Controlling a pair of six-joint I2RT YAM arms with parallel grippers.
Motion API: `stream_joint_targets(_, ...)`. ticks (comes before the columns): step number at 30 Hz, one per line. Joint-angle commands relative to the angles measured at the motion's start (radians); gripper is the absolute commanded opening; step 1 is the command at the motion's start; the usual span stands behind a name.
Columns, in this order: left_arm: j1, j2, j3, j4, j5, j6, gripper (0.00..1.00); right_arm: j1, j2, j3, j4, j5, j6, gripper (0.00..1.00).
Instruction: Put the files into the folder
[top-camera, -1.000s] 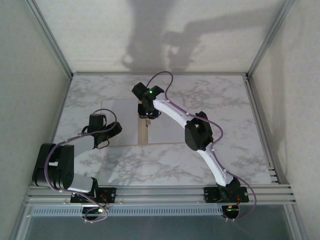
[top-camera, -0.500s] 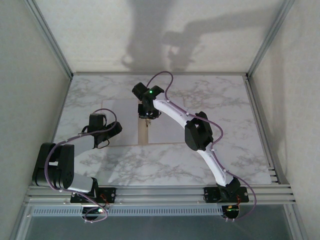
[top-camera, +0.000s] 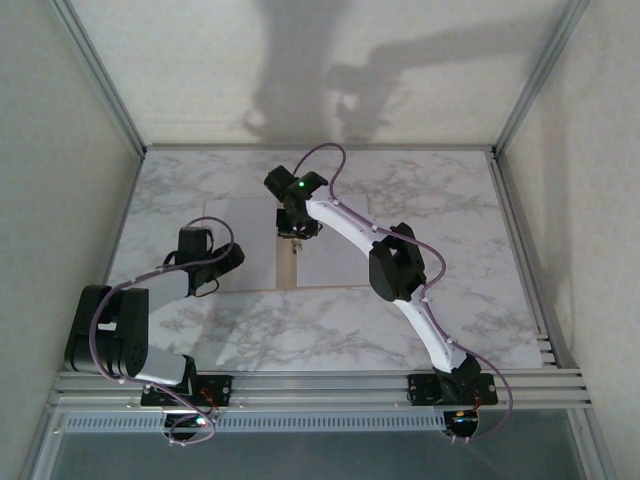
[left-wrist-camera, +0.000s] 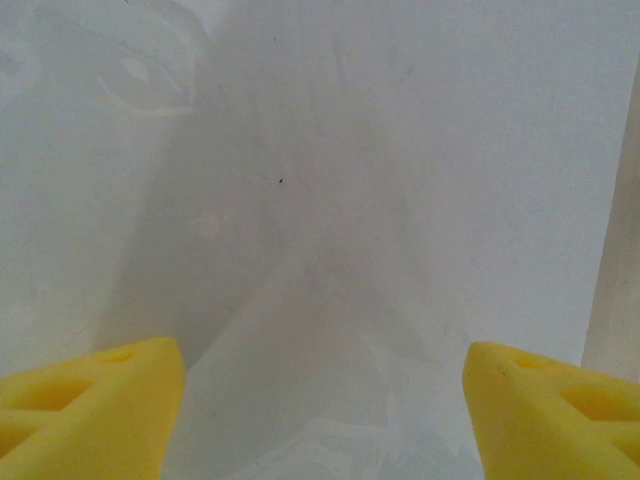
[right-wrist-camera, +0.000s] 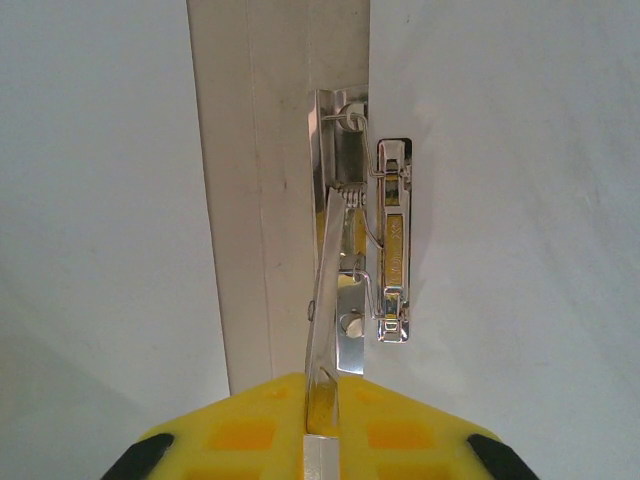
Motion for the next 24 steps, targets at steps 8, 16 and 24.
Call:
stream_joint_targets(8, 0.002, 0.043, -0.003, -0.054, 0.029, 0.008, 0.75, 0.0, 0.028, -0.006, -0.056, 0.023, -0.024, 0.11)
stream_joint_targets(16, 0.002, 0.05, -0.002, -0.055, 0.029, 0.007, 0.75, 0.009, 0.039, -0.006, -0.066, 0.031, -0.03, 0.1)
stream_joint_targets(24, 0.003, 0.057, 0.005, -0.061, 0.024, 0.006, 0.75, 0.01, 0.051, -0.003, -0.091, 0.064, -0.052, 0.09)
